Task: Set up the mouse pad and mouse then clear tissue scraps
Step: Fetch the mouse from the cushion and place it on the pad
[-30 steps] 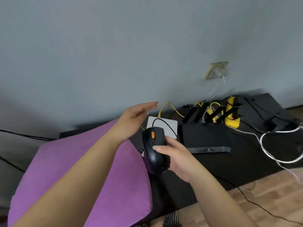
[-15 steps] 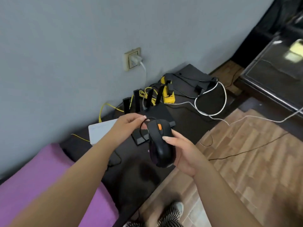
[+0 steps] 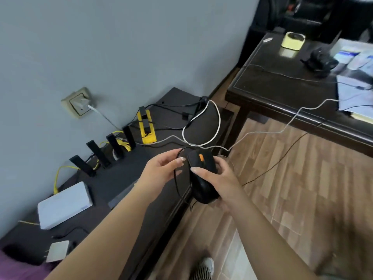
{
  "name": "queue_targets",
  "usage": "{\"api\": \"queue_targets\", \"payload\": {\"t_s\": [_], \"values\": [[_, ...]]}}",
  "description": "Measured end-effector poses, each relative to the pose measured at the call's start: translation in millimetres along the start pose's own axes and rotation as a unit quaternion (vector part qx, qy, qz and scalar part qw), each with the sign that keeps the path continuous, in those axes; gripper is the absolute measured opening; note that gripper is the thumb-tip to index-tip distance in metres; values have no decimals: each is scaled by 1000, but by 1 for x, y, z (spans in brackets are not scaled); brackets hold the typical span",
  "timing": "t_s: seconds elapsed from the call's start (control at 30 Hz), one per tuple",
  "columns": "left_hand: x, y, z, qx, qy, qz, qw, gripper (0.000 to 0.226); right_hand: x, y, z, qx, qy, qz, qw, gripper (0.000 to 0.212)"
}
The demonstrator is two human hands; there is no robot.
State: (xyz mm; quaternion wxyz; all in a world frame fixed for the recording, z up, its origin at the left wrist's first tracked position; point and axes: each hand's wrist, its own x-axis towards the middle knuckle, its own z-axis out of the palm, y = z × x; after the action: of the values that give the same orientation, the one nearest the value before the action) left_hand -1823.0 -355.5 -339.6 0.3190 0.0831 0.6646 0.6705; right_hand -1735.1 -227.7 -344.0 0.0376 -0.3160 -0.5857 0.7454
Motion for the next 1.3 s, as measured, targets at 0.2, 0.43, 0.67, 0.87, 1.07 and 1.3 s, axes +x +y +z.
{"api": "queue_targets", "payload": {"t_s": [0.2, 0.43, 0.67, 0.87, 1.07, 1.3], "values": [[38, 6, 87, 1, -34, 1, 999, 27, 5, -17, -81, -63, 64, -62, 994, 69], [68, 2, 190, 70, -137, -14, 988, 32, -3, -16, -168, -91, 218, -79, 968, 70], [85, 7, 294, 122, -185, -30, 975, 27, -31, -27, -244, -108, 414, -96, 899, 54], [97, -7, 369, 173, -266, -50, 947, 14, -34, -39, -303, -159, 514, -107, 836, 42], [122, -12, 453, 189, -319, -55, 927, 14, -22, -55, -385, -148, 570, -85, 804, 39], [162, -4, 566, 274, -376, 2, 885, 32, -11, -78, -481, -127, 640, -73, 754, 47]]}}
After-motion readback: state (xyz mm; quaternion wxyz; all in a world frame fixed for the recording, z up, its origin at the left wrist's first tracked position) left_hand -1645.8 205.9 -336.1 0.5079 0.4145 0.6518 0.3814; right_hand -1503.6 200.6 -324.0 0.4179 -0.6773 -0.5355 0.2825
